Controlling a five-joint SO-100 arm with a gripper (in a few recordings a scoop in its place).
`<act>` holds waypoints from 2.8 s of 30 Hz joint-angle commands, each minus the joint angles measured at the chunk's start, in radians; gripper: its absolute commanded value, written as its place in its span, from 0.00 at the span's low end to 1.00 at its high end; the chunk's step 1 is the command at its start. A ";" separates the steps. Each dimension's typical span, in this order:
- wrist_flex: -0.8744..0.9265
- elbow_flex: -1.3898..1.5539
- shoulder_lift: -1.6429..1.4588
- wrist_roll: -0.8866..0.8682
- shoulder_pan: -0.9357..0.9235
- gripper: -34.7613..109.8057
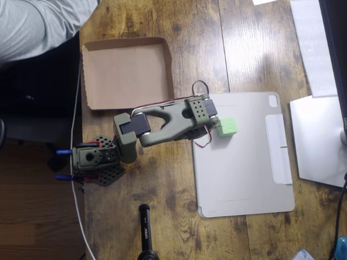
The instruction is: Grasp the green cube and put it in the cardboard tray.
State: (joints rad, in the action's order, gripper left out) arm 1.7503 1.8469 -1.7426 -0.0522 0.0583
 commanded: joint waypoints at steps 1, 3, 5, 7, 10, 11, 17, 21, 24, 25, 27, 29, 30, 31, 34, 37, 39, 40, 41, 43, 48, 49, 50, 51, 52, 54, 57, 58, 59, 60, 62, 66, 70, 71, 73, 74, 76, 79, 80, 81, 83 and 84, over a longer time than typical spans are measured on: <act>0.040 -0.021 -0.179 -0.040 -0.057 0.24; 0.040 -0.021 -0.179 -0.040 -0.057 0.24; 0.040 -0.021 -0.179 -0.040 -0.057 0.24; 0.038 -0.021 -0.179 -0.040 -0.057 0.24; 0.038 -0.021 -0.179 -0.040 -0.057 0.24; 0.038 -0.021 -0.179 -0.038 -0.057 0.24; 0.041 -0.052 -0.192 -0.035 -0.091 0.24; 0.034 -0.124 -0.198 -0.031 -0.124 0.24; -0.031 -0.141 -0.187 -0.041 -0.087 0.24; -0.058 -0.144 -0.187 -0.043 -0.074 0.24; -0.126 -0.149 -0.187 -0.044 -0.051 0.24; -0.212 -0.147 -0.184 -0.040 -0.029 0.24; -0.249 -0.147 -0.183 -0.032 -0.021 0.24; -0.282 -0.149 -0.181 -0.023 -0.014 0.24; -0.336 -0.187 -0.176 0.038 -0.009 0.24; -0.377 -0.262 -0.175 0.055 -0.032 0.24; -0.382 -0.328 -0.160 0.054 -0.044 0.24; -0.382 -0.359 -0.149 0.052 -0.046 0.24; -0.382 -0.388 -0.132 0.051 -0.046 0.24; -0.382 -0.437 -0.081 0.048 -0.034 0.24; -0.370 -0.515 0.100 0.067 0.000 0.24; -0.368 -0.517 0.117 0.066 0.002 0.24; -0.371 -0.514 0.121 0.063 0.003 0.24; -0.382 -0.503 0.118 0.060 0.000 0.24; -0.396 -0.486 0.106 0.054 -0.006 0.24; -0.420 -0.453 0.075 0.051 -0.015 0.30; -0.436 -0.423 0.061 0.041 -0.018 0.38; -0.448 -0.414 0.063 0.040 -0.018 0.39; -0.469 -0.397 0.061 0.044 -0.020 0.41; -0.495 -0.377 0.057 0.046 -0.023 0.42; -0.545 -0.334 0.037 0.052 -0.032 0.43; -0.621 -0.264 0.008 0.048 -0.051 0.44; -0.775 -0.141 0.009 0.060 -0.057 0.44; -0.807 -0.114 0.011 0.067 -0.057 0.44; -0.850 -0.075 0.008 0.074 -0.055 0.44; -0.857 -0.066 0.005 0.074 -0.054 0.44; -0.859 -0.060 0.002 0.074 -0.052 0.44; -0.859 -0.057 0.000 0.071 -0.051 0.43; -0.861 -0.057 0.000 0.069 -0.051 0.41; -0.864 -0.057 0.000 0.066 -0.052 0.39; -0.865 -0.058 -0.003 0.066 -0.055 0.36; -0.867 -0.060 -0.003 0.067 -0.055 0.34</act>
State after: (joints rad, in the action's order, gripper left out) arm 0.8820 1.7810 -1.6843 0.0046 0.0061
